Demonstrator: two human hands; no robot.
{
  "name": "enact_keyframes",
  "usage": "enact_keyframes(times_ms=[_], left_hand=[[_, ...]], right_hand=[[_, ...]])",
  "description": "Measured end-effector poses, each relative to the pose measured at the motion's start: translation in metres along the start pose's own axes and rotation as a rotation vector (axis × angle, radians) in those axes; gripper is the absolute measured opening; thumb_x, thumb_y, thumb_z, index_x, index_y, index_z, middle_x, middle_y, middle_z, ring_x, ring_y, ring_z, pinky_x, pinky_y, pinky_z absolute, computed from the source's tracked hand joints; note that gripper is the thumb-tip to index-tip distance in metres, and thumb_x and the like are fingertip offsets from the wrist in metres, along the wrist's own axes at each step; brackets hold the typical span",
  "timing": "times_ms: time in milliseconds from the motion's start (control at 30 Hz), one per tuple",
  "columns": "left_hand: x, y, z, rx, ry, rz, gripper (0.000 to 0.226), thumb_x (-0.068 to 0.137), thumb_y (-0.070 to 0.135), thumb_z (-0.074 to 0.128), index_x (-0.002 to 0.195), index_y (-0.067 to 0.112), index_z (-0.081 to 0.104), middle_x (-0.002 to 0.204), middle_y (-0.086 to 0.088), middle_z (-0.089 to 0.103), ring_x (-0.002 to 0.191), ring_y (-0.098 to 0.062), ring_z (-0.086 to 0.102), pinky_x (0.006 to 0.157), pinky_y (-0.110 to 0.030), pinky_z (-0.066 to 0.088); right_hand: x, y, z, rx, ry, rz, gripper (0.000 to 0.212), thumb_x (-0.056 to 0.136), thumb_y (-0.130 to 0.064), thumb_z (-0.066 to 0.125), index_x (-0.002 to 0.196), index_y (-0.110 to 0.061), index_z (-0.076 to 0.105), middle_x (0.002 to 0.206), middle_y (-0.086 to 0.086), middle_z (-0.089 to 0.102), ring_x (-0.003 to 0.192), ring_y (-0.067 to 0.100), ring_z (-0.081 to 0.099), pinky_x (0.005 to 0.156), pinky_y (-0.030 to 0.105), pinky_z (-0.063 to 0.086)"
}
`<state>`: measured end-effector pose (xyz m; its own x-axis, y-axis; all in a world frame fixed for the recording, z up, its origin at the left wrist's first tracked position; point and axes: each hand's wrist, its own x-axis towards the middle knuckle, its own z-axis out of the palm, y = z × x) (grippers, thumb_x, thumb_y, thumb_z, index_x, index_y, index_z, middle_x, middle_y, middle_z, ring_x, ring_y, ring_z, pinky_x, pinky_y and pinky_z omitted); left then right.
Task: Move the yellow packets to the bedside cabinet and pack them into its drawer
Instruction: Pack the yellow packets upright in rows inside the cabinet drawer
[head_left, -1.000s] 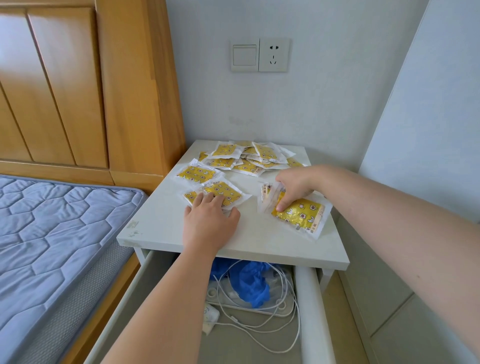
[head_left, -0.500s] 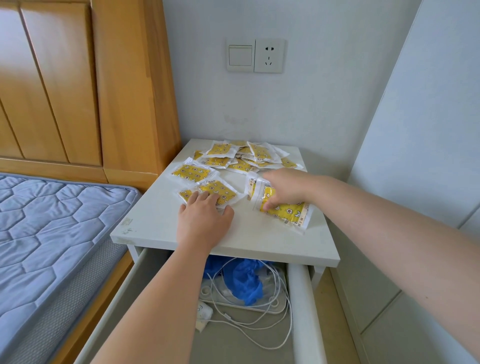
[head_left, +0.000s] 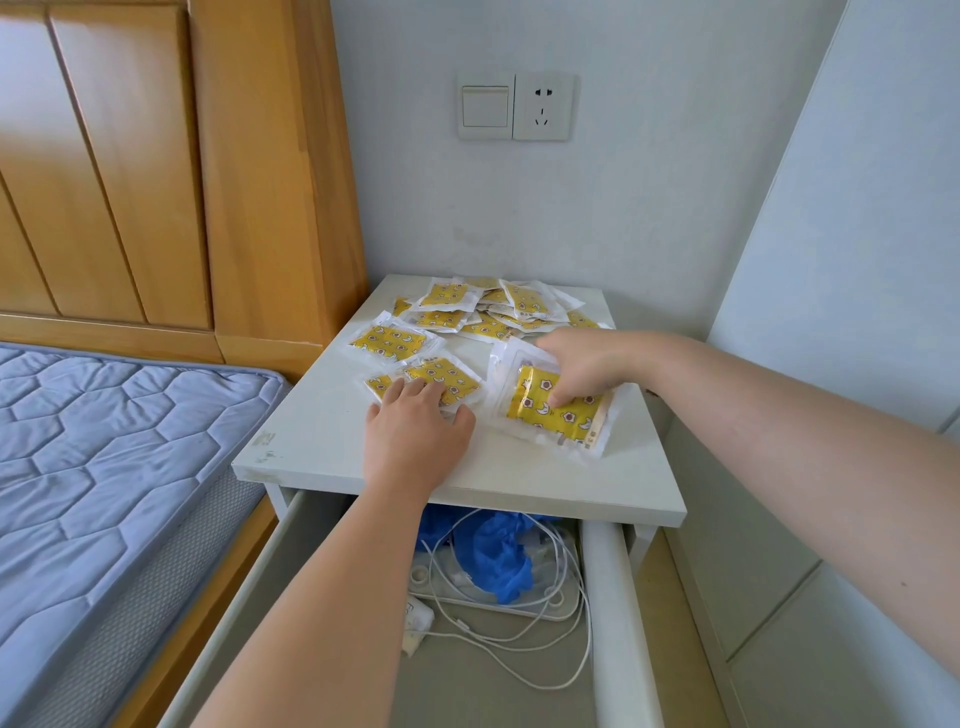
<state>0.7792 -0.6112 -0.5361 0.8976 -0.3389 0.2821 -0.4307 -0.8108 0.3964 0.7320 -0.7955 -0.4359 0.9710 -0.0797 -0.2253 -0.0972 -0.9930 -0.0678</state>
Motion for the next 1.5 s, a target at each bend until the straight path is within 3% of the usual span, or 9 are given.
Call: enact_keyframes(times_ms=[167,367,633,733,933,1100,1200,1333,1500], left_hand=[[0.001,0.0,0.0,0.005,0.001,0.006,0.05,0.093,0.046,0.039,0.137,0.023,0.049,0.141,0.005,0.049,0.137,-0.018,0.032,0.113,-0.042,0.027],[0.001,-0.001,0.001,0.002,0.009,0.007,0.05,0.093,0.045,0.039,0.137,0.023,0.049,0.141,0.005,0.048,0.138,-0.018,0.03,0.113,-0.042,0.027],[0.001,-0.001,0.002,-0.005,0.025,0.019,0.05,0.093,0.045,0.04,0.136,0.022,0.05,0.139,0.005,0.05,0.136,-0.018,0.032,0.111,-0.04,0.028],[0.0,-0.001,0.001,0.001,0.022,0.022,0.049,0.093,0.045,0.04,0.135,0.022,0.051,0.138,0.005,0.051,0.135,-0.018,0.033,0.111,-0.04,0.029],[-0.001,0.001,-0.002,-0.063,0.07,0.044,0.033,0.09,0.038,0.044,0.108,0.02,0.065,0.111,0.006,0.062,0.114,-0.016,0.048,0.096,-0.034,0.04],[-0.006,0.002,-0.007,-0.186,0.086,-0.015,0.023,0.088,0.037,0.053,0.086,0.018,0.066,0.092,0.005,0.062,0.091,-0.015,0.055,0.077,-0.028,0.043],[-0.008,-0.002,-0.009,-0.237,0.159,-0.024,0.02,0.084,0.035,0.062,0.096,0.019,0.068,0.107,0.005,0.059,0.108,-0.015,0.05,0.087,-0.026,0.039],[-0.006,0.0,-0.015,-0.189,0.126,-0.193,0.078,0.078,0.057,0.064,0.142,0.023,0.036,0.146,-0.001,0.033,0.138,-0.022,0.024,0.113,-0.039,0.021],[0.016,0.008,-0.031,0.048,-0.209,-0.405,0.102,0.072,0.076,0.057,0.147,0.015,0.024,0.144,-0.008,0.036,0.137,-0.029,0.028,0.108,-0.044,0.028]], right_hand=[[0.004,0.004,-0.002,0.003,0.034,0.03,0.029,0.08,-0.029,0.072,0.093,-0.006,0.06,0.095,0.011,0.065,0.081,0.024,0.062,0.069,0.034,0.049],[0.005,-0.008,0.008,-0.181,0.041,0.038,0.011,0.081,-0.013,0.054,0.079,-0.009,0.045,0.066,0.003,0.04,0.055,0.017,0.036,0.046,0.025,0.025],[0.006,-0.012,0.026,-0.198,0.111,-0.022,0.023,0.079,-0.006,0.056,0.071,-0.014,0.036,0.069,0.002,0.041,0.06,0.02,0.04,0.048,0.028,0.026],[0.008,-0.006,0.019,0.179,0.272,0.095,0.02,0.077,-0.012,0.066,0.073,-0.012,0.046,0.068,0.001,0.048,0.064,0.021,0.05,0.049,0.026,0.033],[0.001,0.005,0.058,1.703,0.453,0.317,0.021,0.076,-0.001,0.074,0.094,-0.008,0.066,0.091,0.01,0.071,0.073,0.022,0.07,0.068,0.042,0.059],[-0.007,-0.003,0.088,1.667,0.765,0.322,0.018,0.076,-0.01,0.076,0.089,-0.019,0.066,0.089,0.001,0.072,0.082,0.02,0.071,0.079,0.04,0.057],[-0.011,-0.01,0.091,1.606,0.875,0.312,0.016,0.078,-0.01,0.075,0.079,-0.023,0.065,0.083,-0.004,0.071,0.079,0.018,0.07,0.076,0.037,0.057],[-0.008,-0.011,0.09,1.509,0.886,0.366,0.014,0.077,-0.013,0.075,0.083,-0.021,0.065,0.085,-0.002,0.071,0.081,0.019,0.07,0.077,0.038,0.057],[-0.008,-0.012,0.09,1.402,0.899,0.359,0.014,0.079,-0.015,0.072,0.092,-0.018,0.067,0.084,-0.005,0.069,0.08,0.014,0.068,0.072,0.029,0.054]])
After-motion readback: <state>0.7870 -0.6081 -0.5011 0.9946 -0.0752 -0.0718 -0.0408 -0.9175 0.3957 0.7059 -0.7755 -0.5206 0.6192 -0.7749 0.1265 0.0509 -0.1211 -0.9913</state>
